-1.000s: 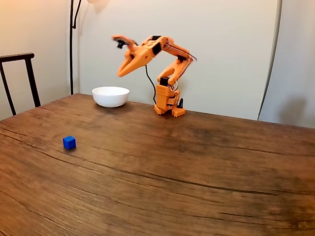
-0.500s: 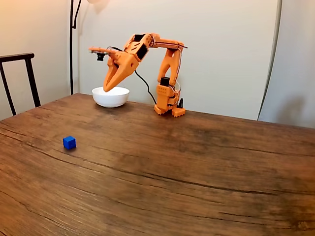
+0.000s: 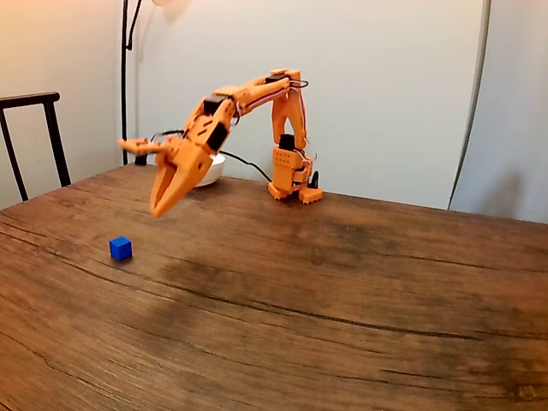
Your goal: Grasp the cube and drop it in the bowl
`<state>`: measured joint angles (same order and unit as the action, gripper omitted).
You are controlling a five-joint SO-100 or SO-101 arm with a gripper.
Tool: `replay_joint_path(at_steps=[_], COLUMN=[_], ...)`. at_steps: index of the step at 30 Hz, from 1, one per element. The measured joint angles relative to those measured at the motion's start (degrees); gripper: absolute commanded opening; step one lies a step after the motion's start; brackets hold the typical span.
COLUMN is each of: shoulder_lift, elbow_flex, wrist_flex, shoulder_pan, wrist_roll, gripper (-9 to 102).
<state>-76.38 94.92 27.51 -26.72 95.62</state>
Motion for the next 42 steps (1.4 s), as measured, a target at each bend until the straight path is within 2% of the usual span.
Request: replay_joint_path(at_steps=[8, 22, 30, 42], shoulder_lift=[3.9, 14.2, 17.8, 25.2], elbow_flex=[0.0, -0.2, -0.4, -0.4], wrist_flex=[-10.8, -28.2, -32.9, -42.0], shoulder_pan=[0.0, 0.0, 0.1, 1.3], wrist_roll=[4.0, 5.0, 5.4, 5.4], gripper=[25, 49, 53, 52])
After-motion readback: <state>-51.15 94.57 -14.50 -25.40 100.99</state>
